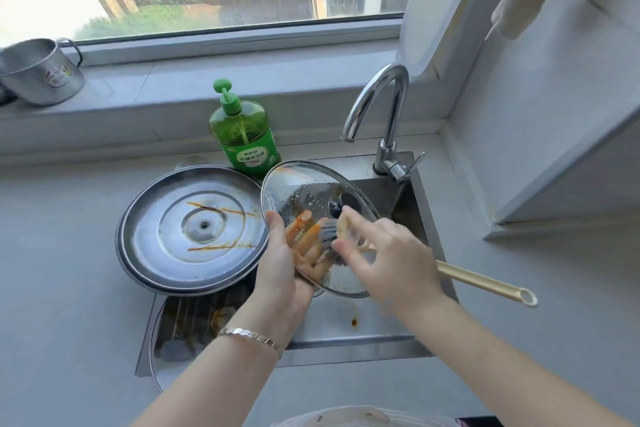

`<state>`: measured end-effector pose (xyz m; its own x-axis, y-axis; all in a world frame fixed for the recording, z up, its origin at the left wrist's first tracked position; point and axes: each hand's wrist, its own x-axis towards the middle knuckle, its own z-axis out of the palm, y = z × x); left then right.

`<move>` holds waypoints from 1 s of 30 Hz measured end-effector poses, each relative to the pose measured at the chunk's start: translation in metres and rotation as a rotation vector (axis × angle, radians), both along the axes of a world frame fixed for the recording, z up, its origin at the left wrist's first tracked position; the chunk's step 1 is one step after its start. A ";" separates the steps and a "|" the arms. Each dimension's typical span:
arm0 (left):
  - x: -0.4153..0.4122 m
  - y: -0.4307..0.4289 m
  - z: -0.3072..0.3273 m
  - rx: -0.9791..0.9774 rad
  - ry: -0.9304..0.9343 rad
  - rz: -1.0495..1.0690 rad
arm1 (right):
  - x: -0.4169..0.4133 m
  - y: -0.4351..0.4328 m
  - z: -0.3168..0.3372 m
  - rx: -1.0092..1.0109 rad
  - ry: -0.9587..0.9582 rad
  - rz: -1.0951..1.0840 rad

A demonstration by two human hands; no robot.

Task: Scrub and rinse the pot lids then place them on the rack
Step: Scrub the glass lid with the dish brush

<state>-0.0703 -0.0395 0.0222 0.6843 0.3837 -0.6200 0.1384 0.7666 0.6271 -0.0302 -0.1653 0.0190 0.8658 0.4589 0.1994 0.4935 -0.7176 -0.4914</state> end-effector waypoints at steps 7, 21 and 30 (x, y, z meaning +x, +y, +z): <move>-0.004 0.001 0.002 -0.017 -0.005 -0.009 | -0.012 0.015 0.012 0.171 0.113 0.081; -0.001 0.019 0.010 -0.081 -0.059 0.143 | -0.012 -0.002 0.005 0.219 0.182 0.085; -0.003 0.025 0.008 -0.109 -0.048 0.207 | -0.010 -0.013 0.001 0.178 0.289 0.089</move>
<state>-0.0731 -0.0141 0.0302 0.6277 0.4513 -0.6343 -0.0567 0.8391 0.5409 -0.0404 -0.1779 0.0200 0.8566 0.5148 0.0360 0.3726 -0.5686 -0.7334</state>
